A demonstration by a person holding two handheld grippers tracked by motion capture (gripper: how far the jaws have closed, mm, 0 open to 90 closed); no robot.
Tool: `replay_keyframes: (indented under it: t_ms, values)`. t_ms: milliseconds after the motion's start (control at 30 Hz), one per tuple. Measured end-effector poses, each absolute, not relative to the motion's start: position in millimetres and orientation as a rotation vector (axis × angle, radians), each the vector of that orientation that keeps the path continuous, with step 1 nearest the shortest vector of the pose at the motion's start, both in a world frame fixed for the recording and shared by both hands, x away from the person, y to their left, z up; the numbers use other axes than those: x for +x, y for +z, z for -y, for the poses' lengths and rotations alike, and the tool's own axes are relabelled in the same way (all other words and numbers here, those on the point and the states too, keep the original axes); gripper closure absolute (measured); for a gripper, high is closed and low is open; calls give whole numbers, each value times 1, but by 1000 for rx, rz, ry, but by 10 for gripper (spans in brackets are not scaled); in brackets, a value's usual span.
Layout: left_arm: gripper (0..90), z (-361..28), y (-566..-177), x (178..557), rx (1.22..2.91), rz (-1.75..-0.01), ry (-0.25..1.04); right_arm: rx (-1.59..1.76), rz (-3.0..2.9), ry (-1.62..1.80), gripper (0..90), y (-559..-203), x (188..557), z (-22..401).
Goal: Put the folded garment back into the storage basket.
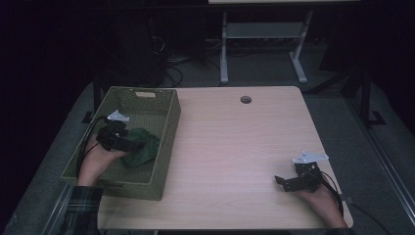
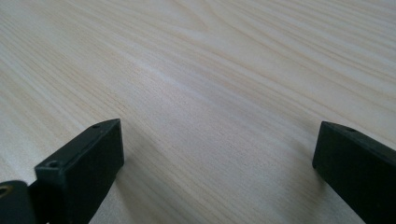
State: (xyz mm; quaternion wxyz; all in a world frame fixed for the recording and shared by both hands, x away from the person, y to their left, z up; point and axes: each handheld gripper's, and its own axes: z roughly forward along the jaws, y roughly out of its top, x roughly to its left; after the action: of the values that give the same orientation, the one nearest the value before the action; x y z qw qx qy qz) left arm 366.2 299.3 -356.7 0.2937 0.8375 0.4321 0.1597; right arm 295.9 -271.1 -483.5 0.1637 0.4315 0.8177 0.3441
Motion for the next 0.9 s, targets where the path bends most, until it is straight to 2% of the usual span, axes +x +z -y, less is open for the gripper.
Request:
replay_keyframes:
  t_ms: [433, 900]
  values:
    - [143, -254, -330, 361, 2177, -982, 403, 1230, -2331, 981, 16, -484, 296, 271]
    - [143, -192, -327, 354, 2124, -862, 352, 1230, -2331, 981, 16, -483, 296, 271]
